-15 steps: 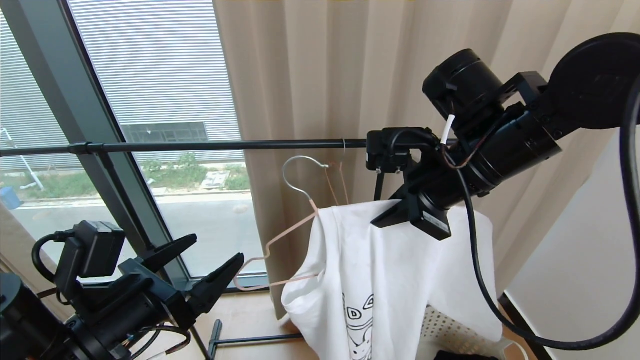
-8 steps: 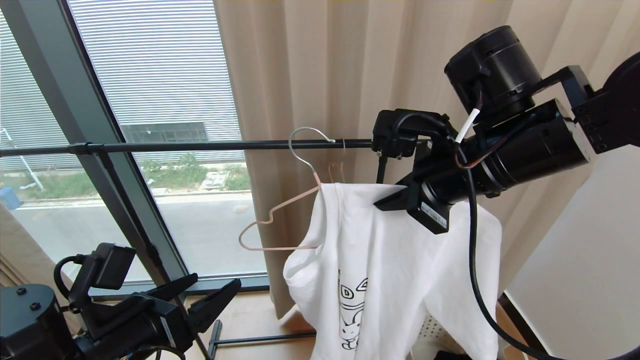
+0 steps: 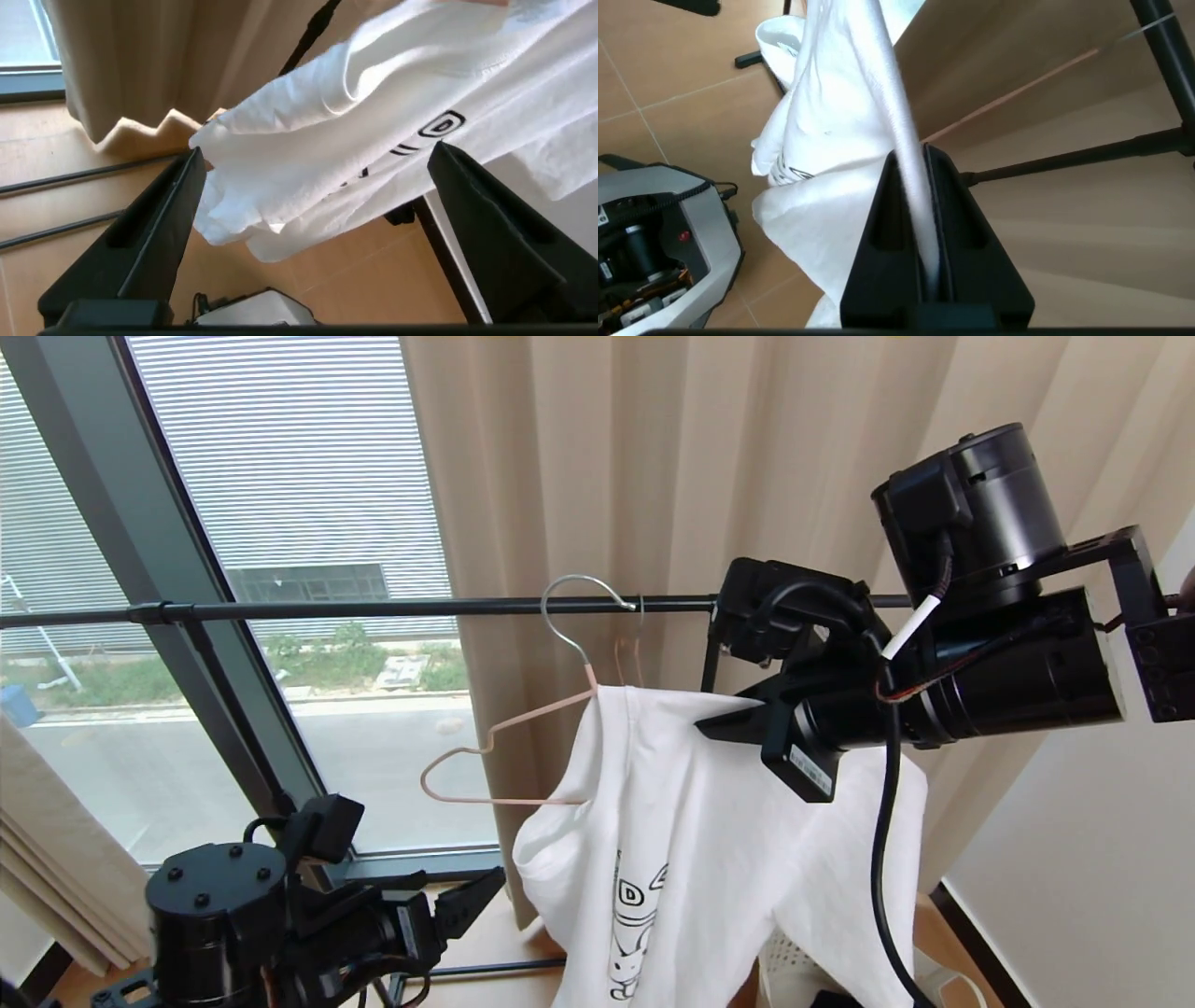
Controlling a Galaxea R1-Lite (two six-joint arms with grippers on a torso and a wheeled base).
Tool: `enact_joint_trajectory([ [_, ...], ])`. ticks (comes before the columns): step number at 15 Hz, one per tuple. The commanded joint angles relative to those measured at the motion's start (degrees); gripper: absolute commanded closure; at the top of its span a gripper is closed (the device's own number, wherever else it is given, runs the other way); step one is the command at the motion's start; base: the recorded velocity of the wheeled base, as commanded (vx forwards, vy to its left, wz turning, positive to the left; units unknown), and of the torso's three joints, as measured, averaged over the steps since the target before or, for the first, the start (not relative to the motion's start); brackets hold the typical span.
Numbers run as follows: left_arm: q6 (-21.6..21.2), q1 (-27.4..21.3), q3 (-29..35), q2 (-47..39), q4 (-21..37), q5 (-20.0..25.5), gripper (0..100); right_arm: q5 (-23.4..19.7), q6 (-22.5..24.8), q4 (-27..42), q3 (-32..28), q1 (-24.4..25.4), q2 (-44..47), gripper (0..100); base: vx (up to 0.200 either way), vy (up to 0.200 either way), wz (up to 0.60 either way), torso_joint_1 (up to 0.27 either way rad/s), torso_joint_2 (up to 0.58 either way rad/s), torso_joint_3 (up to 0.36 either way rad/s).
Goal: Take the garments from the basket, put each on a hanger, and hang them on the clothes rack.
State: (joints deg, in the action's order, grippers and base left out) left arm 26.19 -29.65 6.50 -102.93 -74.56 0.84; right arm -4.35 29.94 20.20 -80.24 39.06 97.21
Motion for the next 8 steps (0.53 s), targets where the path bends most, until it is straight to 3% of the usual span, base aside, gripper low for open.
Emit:
enact_joint_trajectory([
  [1,0.27,-0.32,4.40,-5.53,-0.24,-0.84,0,0.05,-1.29,-0.25,0.26,1.28,-0.79,100,0.000,0.000,0.00,0.000,0.00,0.000],
  [8,0.18,-1.73,8.80,-8.17,-0.24,-1.19,0,-0.04,-2.96,-0.25,1.22,1.99,-2.37,100,0.000,0.000,0.00,0.000,0.00,0.000],
])
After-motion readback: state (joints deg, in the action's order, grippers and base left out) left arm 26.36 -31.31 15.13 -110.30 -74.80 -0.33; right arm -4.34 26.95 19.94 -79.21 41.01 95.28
